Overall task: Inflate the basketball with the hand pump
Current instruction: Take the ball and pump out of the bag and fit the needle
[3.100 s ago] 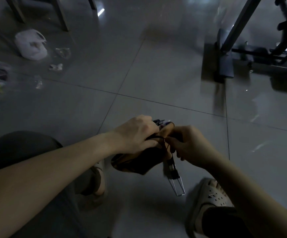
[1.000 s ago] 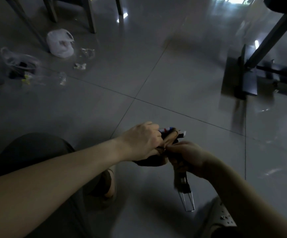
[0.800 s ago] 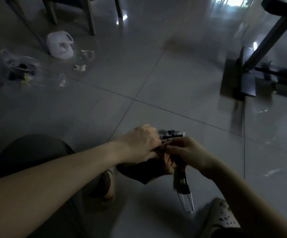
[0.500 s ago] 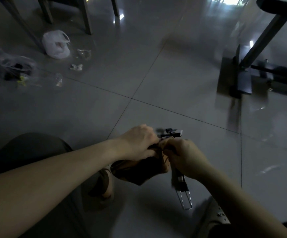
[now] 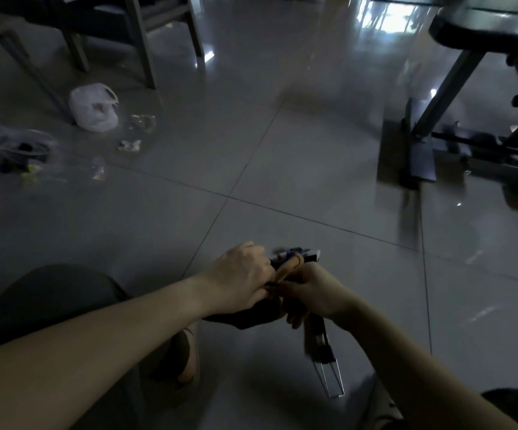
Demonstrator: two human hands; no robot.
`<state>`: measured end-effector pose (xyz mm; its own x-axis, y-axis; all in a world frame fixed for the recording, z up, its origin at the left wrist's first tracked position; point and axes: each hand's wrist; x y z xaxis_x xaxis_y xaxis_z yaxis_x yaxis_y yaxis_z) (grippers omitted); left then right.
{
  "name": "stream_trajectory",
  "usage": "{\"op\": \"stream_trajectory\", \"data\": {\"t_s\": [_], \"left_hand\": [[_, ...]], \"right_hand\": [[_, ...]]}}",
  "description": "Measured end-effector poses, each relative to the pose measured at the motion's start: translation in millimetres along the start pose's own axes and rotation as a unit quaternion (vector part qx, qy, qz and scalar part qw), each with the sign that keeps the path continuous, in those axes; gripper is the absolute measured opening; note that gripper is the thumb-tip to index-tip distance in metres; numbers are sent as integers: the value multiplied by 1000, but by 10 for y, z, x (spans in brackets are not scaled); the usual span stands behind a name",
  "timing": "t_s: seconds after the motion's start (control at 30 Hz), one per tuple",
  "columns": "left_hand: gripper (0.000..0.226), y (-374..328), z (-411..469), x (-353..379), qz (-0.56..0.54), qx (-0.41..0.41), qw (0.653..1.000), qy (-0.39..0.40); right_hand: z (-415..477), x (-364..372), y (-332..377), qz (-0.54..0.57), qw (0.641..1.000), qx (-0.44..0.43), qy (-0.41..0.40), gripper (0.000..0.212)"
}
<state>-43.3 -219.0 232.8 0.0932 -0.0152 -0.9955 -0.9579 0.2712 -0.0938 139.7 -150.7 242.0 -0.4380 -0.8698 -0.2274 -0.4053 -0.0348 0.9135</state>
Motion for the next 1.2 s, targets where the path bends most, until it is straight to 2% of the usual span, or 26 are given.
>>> {"op": "stream_trajectory", "data": {"t_s": [0.13, 0.23, 0.3, 0.37, 0.43, 0.5, 0.6, 0.7, 0.8, 0.87, 0.93, 0.97, 1.03, 1.07, 1.13, 1.2], "left_hand": [[20, 72, 96, -78, -2, -94, 995, 13], [23, 120, 146, -31, -4, -157, 987, 16], [25, 189, 170, -4, -20, -191, 981, 14], [28, 314, 271, 9, -33, -248, 967, 46], [33, 464, 405, 85, -34, -303, 946, 105], [36, 532, 549, 234, -35, -334, 930, 148], [19, 456, 696, 640, -19, -326, 931, 160], [17, 332, 800, 1164, 0, -292, 941, 171], [26, 362, 963, 1573, -60, -304, 944, 116], [26, 378, 1071, 1763, -139, -352, 922, 83], [32, 363, 1168, 1938, -230, -413, 879, 56], [33, 365, 1214, 2018, -260, -438, 859, 43], [26, 381, 1266, 2070, -259, -451, 854, 17], [27, 404, 1300, 2112, -231, -445, 865, 5], [45, 436, 1312, 2149, -164, -406, 899, -21], [47, 439, 1220, 2179, -187, -390, 901, -31]], "right_hand": [[129, -56, 149, 13, 999, 19, -35, 19], [303, -19, 65, -104, 985, -3, -135, 25], [361, -50, 2, -119, 968, -16, -223, 22], [314, -184, -46, -159, 945, -12, -284, 25], [265, -356, -176, -325, 909, 15, -260, 44], [279, -489, -378, -477, 859, 36, -185, 66], [444, -642, -692, -551, 827, 45, -103, 83], [690, -737, -1127, -536, 838, 70, -67, 75], [977, -823, -1633, -471, 870, 137, -48, 53], [1151, -850, -1977, -398, 894, 200, -35, 39], [1296, -824, -2259, -345, 909, 233, -18, 35], [1379, -794, -2404, -328, 914, 239, -14, 37], [1484, -715, -2571, -308, 922, 235, -11, 49], [1548, -677, -2659, -316, 921, 229, -5, 59], [1657, -606, -2772, -387, 899, 204, 13, 74], [1752, -552, -2870, -440, 881, 176, 3, 75]]}}
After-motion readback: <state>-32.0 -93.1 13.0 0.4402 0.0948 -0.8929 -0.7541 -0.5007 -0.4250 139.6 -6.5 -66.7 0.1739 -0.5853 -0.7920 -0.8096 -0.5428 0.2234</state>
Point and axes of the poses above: each hand's wrist, its own z-axis towards the middle knuckle, its own x-axis out of the palm, y = z × x, and after that the axes turned 8 degrees about -x, right-handed
